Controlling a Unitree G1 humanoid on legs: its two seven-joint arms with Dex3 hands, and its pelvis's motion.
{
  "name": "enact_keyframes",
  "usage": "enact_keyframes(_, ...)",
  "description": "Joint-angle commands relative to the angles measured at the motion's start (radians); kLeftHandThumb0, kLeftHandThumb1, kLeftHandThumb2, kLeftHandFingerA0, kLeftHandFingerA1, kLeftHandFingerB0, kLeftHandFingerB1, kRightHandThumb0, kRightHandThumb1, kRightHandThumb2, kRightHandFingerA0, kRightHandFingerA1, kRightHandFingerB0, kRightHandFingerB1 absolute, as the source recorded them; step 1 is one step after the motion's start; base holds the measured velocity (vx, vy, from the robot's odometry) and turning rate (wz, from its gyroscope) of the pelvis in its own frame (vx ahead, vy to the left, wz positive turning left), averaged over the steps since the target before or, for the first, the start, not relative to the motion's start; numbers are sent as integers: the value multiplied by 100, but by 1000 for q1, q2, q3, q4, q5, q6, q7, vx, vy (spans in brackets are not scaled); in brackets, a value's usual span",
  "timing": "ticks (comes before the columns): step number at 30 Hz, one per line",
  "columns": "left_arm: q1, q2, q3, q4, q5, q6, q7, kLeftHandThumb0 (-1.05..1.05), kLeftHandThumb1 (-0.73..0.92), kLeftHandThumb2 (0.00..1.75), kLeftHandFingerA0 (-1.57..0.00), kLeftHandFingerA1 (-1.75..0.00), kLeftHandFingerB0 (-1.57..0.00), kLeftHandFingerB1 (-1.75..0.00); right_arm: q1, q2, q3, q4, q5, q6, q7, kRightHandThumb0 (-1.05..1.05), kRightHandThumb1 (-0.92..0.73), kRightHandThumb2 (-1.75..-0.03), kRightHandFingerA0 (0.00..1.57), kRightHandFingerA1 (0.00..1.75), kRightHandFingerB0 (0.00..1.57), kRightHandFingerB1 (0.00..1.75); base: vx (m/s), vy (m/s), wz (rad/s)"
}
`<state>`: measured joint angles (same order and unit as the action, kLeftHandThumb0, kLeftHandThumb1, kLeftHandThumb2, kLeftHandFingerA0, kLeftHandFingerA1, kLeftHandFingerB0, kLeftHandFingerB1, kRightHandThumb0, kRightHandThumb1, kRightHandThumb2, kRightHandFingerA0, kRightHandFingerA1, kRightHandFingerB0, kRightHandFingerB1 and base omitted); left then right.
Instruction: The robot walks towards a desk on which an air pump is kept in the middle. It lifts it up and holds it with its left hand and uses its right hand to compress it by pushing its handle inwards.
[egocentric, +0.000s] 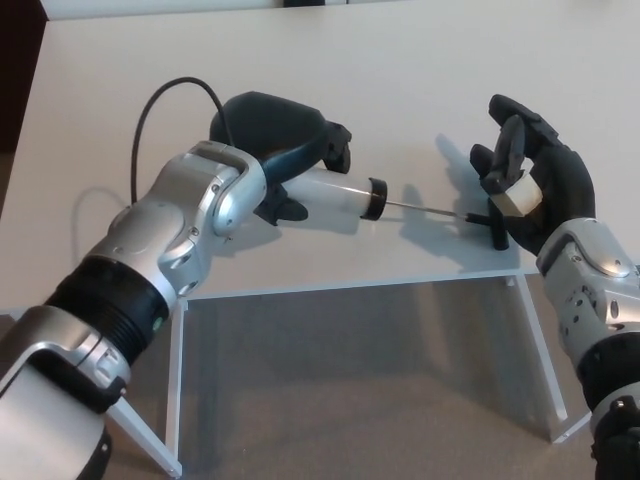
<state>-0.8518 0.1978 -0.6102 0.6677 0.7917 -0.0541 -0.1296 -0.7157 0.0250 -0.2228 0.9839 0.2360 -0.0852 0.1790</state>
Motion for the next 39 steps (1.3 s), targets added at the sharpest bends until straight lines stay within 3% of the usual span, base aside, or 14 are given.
enact_keyframes(1, -4, 9, -5, -11, 14, 6, -8, -25, 60, 58, -74, -73, -69, -52, 7, -1, 1, 14, -6, -24, 12, -85, -78, -112, 5, 33, 11, 27, 0, 0, 0)
enact_keyframes(4, 2, 16, 8, -11, 1, -2, -4, -25, 50, 85, -75, -93, -62, -66, 6, -5, -7, 12, 3, -9, 10, -91, -80, -112, 0, 29, 16, 31, 0, 0, 0)
enact_keyframes(5, -1, 17, 24, -10, -12, 9, -9, -19, 62, 59, -71, -140, -67, -56, 5, -6, -12, 9, 7, -10, 7, -91, -78, -112, 1, 29, 15, 28, 0, 0, 0)
enact_keyframes(11, -33, 33, 80, 40, -45, 17, -8, -22, 61, 59, -74, -128, -71, -57, 2, -31, -18, 20, 0, -2, 5, -86, -74, -110, 5, 36, 12, 32, 0, 0, 0)
enact_keyframes(12, -41, 40, 89, 47, -47, 21, -12, -19, 61, 60, -70, -146, -59, -107, 4, -37, -19, 16, 1, -4, 9, -86, -76, -112, 4, 35, 12, 30, 0, 0, 0)
enact_keyframes(17, -42, 72, 129, 60, -77, -26, 1, -16, 75, 53, -67, -173, -48, -152, 12, -58, -19, 10, -2, -19, 27, -88, -77, -114, 4, 31, 11, 26, 0, 0, 0)
enact_keyframes(19, -33, 79, 154, 57, -103, -37, -1, -16, 75, 53, -67, -173, -48, -152, 11, -67, -20, 11, -4, -17, 26, -88, -77, -114, 4, 31, 11, 26, 0, 0, 0)
enact_keyframes(20, -27, 87, 174, 52, -128, -45, -22, -22, 72, 61, -83, -157, -61, -137, 6, -73, -30, 13, 7, -9, 31, -84, -92, -71, 10, 25, 10, 23, 0, 0, 0)
enact_keyframes(23, -17, 100, 206, 45, -166, -57, -55, -22, 72, 61, -83, -157, -61, -137, -2, -83, -45, 16, 22, 3, 39, -84, -92, -71, 10, 25, 10, 23, 0, 0, 0)
enact_keyframes(24, -10, 113, 217, 41, -185, -80, -74, -23, 74, 61, -92, -137, -76, -97, -7, -96, -49, 20, 22, 4, 44, -89, -78, -112, 8, 27, 11, 26, 0, 0, 0)
enact_keyframes(31, 11, 158, 224, 23, -194, -137, -102, -11, 72, 62, -84, -153, -66, -132, -36, -143, -64, 40, 19, 27, 34, -85, -75, -110, 4, 33, 13, 32, 0, 0, 0)
enact_keyframes(33, 14, 161, 222, 27, -195, -153, -92, -19, 72, 62, -86, -126, -79, -66, -32, -140, -63, 39, 17, 22, 37, -84, -76, -110, 4, 33, 12, 30, 0, 0, 0)
enact_keyframes(38, 16, 149, 226, 25, -205, -143, -84, -20, 72, 63, -84, -135, -76, -88, -22, -129, -59, 40, 13, 11, 49, -90, -77, -111, 1, 32, 14, 28, 0, 0, 0)
enact_keyframes(39, 17, 145, 231, 21, -212, -146, -83, -21, 75, 62, -84, -156, -65, -136, -23, -122, -61, 41, 16, 11, 45, -76, -68, -105, 2, 40, 9, 35, 0, 0, 0)
